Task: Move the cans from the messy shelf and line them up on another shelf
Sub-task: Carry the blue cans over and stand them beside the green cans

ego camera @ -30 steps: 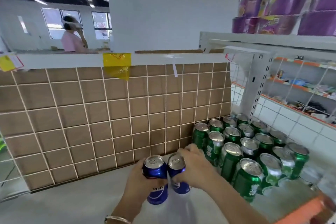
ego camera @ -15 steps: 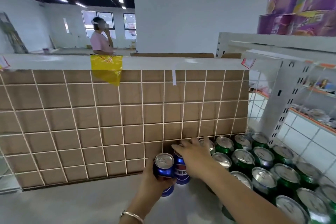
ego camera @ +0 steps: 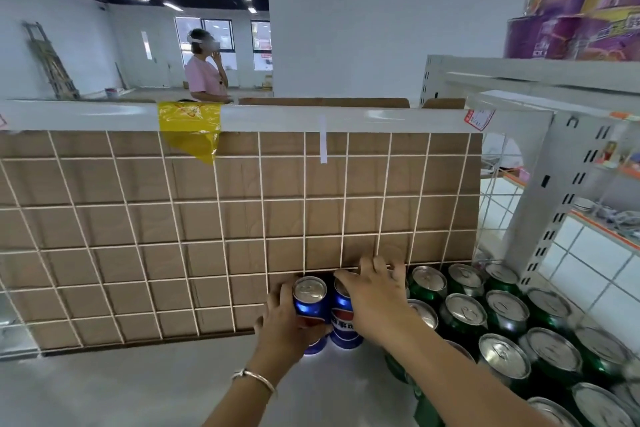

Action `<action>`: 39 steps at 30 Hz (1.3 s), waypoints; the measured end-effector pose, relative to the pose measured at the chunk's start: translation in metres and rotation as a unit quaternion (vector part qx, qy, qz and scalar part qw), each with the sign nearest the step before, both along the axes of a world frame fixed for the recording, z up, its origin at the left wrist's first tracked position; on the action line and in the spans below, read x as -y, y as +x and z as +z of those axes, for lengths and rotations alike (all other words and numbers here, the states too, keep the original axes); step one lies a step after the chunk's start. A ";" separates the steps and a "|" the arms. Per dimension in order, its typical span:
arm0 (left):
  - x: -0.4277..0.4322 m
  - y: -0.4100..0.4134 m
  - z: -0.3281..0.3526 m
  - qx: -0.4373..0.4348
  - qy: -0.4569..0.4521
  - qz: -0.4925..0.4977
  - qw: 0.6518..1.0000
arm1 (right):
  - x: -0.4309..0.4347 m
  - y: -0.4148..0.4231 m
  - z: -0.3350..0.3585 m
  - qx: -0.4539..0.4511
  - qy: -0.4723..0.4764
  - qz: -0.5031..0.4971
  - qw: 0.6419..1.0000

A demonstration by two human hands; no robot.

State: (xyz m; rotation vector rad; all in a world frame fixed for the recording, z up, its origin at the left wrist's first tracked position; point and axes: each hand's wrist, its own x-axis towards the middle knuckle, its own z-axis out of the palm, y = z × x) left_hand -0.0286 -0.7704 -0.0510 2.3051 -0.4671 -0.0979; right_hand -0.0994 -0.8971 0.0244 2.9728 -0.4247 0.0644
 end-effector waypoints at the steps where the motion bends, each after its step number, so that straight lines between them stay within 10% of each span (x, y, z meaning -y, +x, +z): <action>1: 0.001 -0.002 -0.003 -0.011 -0.027 -0.002 1.000 | 0.001 -0.001 -0.001 0.005 0.003 -0.002 1.000; 16: -0.038 -0.030 -0.019 -0.111 -0.040 0.035 0.992 | -0.046 -0.017 -0.030 0.131 0.138 0.157 0.969; 26: -0.206 -0.065 -0.007 -0.155 -0.083 0.163 0.971 | -0.177 -0.001 -0.054 -0.112 0.248 0.241 0.931; 39: -0.491 -0.160 0.021 -0.152 -0.127 0.322 0.926 | -0.470 -0.026 -0.048 -0.182 0.344 0.368 0.845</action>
